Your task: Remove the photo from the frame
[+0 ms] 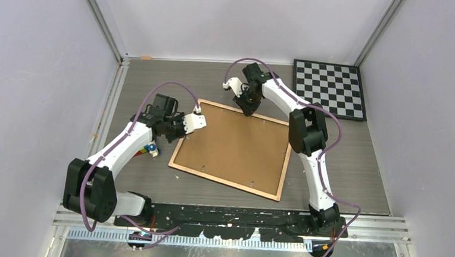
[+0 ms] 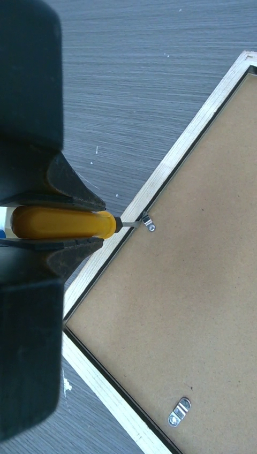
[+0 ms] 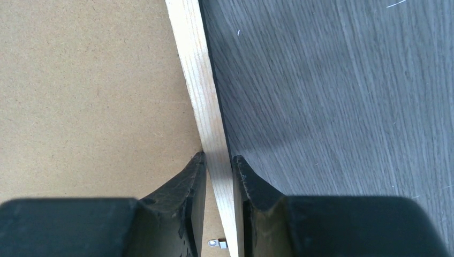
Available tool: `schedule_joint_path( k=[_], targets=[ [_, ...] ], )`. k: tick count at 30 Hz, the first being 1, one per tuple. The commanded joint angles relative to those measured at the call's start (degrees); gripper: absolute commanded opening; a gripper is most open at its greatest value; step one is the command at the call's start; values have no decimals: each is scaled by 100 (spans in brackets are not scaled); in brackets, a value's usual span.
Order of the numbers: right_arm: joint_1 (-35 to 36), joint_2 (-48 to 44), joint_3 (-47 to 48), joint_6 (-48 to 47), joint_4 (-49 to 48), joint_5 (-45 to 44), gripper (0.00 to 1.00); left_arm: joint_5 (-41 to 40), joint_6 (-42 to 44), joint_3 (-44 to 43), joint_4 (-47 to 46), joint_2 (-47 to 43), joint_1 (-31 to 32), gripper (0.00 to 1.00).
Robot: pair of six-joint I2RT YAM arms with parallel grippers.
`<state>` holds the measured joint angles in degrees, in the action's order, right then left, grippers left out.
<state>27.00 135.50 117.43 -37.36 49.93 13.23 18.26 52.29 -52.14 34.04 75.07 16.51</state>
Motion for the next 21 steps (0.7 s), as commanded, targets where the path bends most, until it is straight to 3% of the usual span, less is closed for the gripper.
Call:
schedule_joint_path(
  k=[1,21],
  targets=[
    [-6,89,35,24,164,64,17,-3,-65,-99,-242,78,74,0],
    [-9,59,43,-94,193,174,15,89,-481,-263,-432,342,467,0]
  ],
)
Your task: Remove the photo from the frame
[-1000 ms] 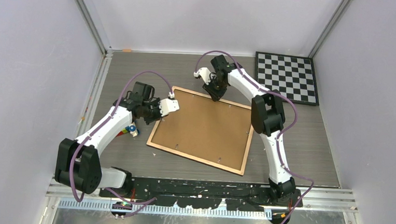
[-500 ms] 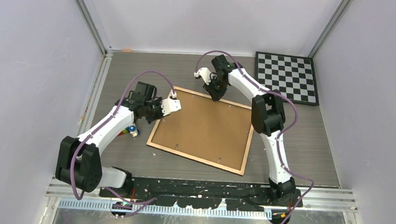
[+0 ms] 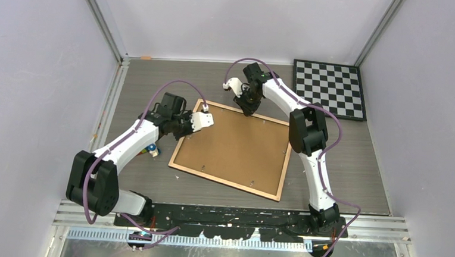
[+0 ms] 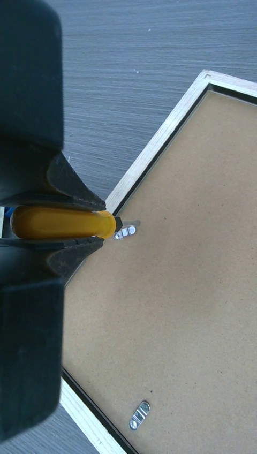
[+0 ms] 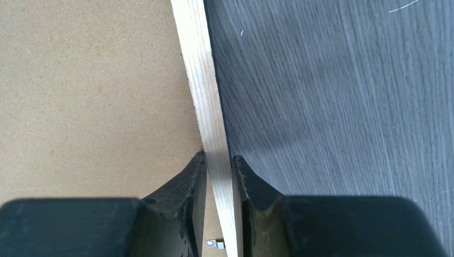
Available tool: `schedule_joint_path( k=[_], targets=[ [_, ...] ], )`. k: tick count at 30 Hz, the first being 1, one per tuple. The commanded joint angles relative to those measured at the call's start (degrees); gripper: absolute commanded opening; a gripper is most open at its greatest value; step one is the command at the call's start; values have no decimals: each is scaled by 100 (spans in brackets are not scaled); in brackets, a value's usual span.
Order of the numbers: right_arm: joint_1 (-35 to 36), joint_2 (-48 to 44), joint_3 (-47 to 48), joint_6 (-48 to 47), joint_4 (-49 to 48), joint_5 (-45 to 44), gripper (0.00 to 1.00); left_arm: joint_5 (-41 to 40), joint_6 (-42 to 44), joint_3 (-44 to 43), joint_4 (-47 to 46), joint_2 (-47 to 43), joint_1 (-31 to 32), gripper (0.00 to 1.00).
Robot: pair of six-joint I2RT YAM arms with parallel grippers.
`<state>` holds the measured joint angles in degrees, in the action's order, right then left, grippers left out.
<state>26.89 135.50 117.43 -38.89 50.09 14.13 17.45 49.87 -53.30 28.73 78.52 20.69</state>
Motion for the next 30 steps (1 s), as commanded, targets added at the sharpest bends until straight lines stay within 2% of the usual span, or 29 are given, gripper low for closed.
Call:
schedule_joint_path(
  k=[1,6,8,14,21,24,26,28,30],
  targets=[
    [0,56,45,72,185,96,15,140,-337,-198,99,-24,42,0],
    [2,37,58,149,147,110,17,-32,-663,-401,94,-86,-30,0],
    [-7,9,85,279,65,50,21,-79,-714,-444,102,-93,-132,0],
    [-96,-374,160,1116,-370,72,50,-71,-595,-421,225,-181,-336,0],
    [-322,-1445,-315,2488,-1007,-73,76,36,-415,-239,238,-184,-330,0],
    [-502,-2004,-696,3168,-1108,-107,82,152,-436,-221,258,-166,-329,0],
    [-665,-2466,-1222,3617,-1327,-232,96,194,-410,-181,274,-152,-329,0],
    [-873,-2838,-1767,4014,-1438,-379,99,210,-357,-121,255,-144,-329,0],
    [-1091,-3013,-1910,4320,-999,-511,100,251,-304,-50,222,-144,-329,0]
  ],
)
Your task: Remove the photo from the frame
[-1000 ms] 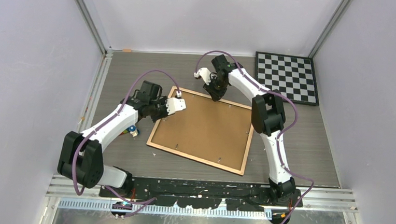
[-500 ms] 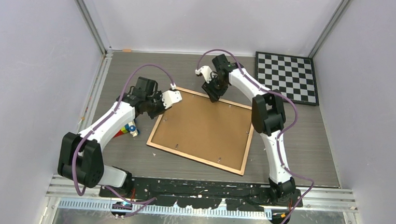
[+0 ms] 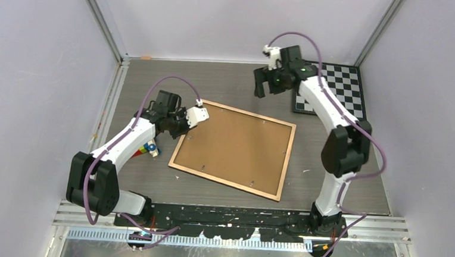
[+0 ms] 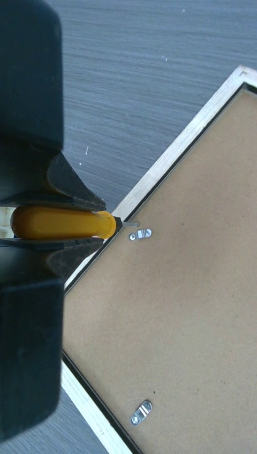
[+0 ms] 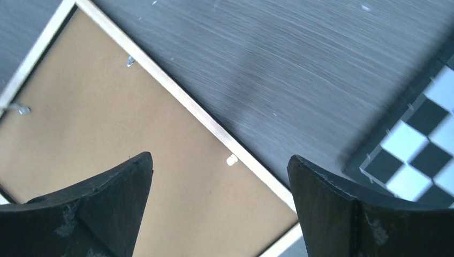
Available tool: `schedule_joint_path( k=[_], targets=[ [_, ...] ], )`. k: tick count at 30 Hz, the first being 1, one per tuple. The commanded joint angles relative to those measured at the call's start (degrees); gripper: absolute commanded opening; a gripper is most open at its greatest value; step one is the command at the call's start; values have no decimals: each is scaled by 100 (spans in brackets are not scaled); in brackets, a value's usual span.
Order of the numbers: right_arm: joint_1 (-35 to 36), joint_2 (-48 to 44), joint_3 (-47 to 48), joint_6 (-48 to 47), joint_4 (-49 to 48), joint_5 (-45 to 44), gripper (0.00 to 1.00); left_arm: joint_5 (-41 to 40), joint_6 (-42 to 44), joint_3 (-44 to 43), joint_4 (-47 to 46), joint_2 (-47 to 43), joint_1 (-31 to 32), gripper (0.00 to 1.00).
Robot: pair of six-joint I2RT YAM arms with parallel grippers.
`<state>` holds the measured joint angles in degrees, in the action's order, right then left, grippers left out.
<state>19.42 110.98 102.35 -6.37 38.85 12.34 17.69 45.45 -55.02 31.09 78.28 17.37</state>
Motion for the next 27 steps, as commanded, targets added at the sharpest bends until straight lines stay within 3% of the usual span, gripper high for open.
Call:
schedule_joint_path(
  k=[1,4,8,15,27],
  targets=[
    [-502,-581,-408,1130,398,-140,100,258,181,142,3,-108,4,0],
    [-993,-635,-557,1452,1013,513,100,364,220,159,76,-81,5,0],
    [-1321,-1081,-1413,1735,1090,501,100,547,332,133,252,-100,4,0],
    [-1385,-1453,-2568,2109,1148,350,91,674,407,68,430,-108,4,0],
    [-1375,-1276,-3153,2547,599,-209,68,577,-989,-567,-40,-80,-118,0]
  ],
)
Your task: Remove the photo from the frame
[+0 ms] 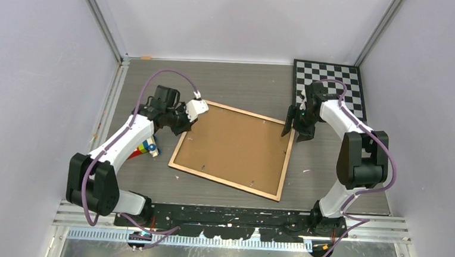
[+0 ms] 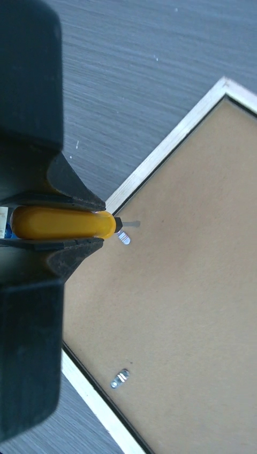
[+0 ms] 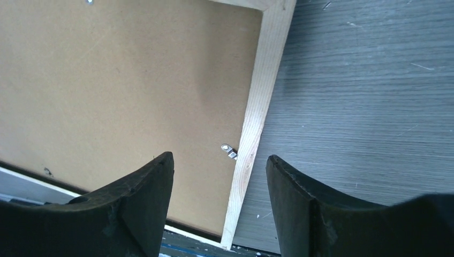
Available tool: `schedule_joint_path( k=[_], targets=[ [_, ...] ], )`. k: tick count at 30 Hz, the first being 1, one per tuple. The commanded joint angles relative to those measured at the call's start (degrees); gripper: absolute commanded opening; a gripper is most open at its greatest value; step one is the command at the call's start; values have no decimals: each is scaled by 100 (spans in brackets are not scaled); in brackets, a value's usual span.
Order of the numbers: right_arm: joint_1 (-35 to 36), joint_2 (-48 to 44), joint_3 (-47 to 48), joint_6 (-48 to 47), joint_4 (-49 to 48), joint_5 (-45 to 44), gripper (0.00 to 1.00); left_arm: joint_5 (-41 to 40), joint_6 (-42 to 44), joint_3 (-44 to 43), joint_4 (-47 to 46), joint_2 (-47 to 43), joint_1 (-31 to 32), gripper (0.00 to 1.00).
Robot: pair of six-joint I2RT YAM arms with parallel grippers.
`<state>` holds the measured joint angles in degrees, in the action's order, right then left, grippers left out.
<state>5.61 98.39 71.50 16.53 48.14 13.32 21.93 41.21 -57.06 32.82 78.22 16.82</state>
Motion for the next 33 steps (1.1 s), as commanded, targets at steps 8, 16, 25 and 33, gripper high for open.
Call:
schedule_joint_path(
  k=[8,16,25,33],
  targets=[
    [10,222,-169,424,-645,-453,64,145,-687,-287,-135,-326,-65,0],
    [22,633,-277,433,-660,-646,50,110,-774,-243,-79,-538,-65,0],
    [26,1526,819,-451,-288,-690,12,45,-865,-187,27,-713,-95,0],
    [52,2640,2777,-2215,712,-615,1,4,-847,-112,175,-895,-126,0]
  ],
)
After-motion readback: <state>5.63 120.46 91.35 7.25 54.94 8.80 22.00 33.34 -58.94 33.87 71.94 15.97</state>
